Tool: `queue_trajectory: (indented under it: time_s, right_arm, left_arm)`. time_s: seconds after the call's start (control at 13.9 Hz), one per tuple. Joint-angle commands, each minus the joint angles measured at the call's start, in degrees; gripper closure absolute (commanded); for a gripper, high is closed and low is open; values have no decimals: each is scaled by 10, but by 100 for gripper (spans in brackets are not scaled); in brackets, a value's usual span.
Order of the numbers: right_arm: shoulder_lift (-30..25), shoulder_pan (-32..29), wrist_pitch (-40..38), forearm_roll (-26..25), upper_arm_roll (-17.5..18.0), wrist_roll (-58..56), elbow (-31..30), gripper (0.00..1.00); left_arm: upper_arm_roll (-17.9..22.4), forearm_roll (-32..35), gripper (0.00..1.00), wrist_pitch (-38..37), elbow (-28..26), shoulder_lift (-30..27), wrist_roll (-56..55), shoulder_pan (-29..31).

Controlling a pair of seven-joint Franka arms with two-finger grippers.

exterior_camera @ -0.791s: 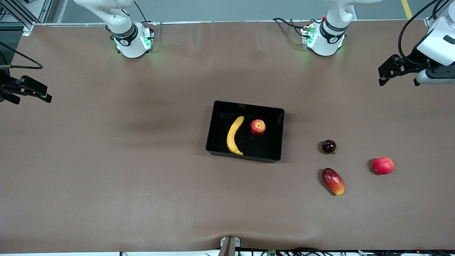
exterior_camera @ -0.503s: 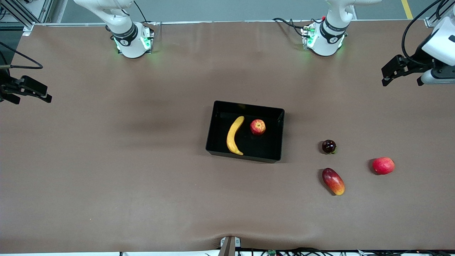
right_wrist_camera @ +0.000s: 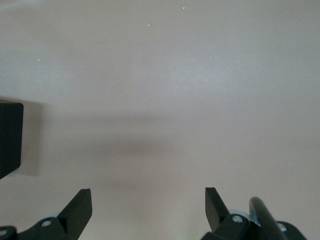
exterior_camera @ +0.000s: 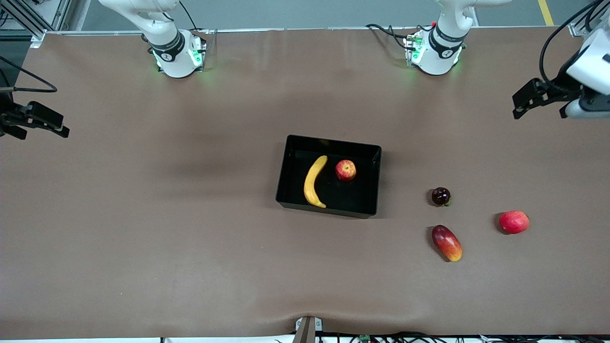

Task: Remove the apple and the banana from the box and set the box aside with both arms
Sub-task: 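Move the left gripper over the black box toward the apple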

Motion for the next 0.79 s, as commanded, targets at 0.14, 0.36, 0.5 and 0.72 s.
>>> queue_trajectory:
  time_s: [0.14, 0.36, 0.5, 0.72]
  right_arm:
    - [-11, -11, -2, 8, 6, -3, -9, 0]
    - [-11, -18, 0, 9, 6, -3, -8, 0]
    - [-11, -18, -2, 10, 6, -4, -8, 0]
    - [-11, -17, -2, 10, 6, -4, -8, 0]
  left_arm:
    - [-42, 0, 0, 30, 12, 71, -73, -40]
    - [-62, 0, 0, 90, -28, 91, -146, -77]
    - [-64, 9, 0, 167, -81, 91, -174, -116]
    - [-65, 10, 0, 246, -125, 111, -201, -149]
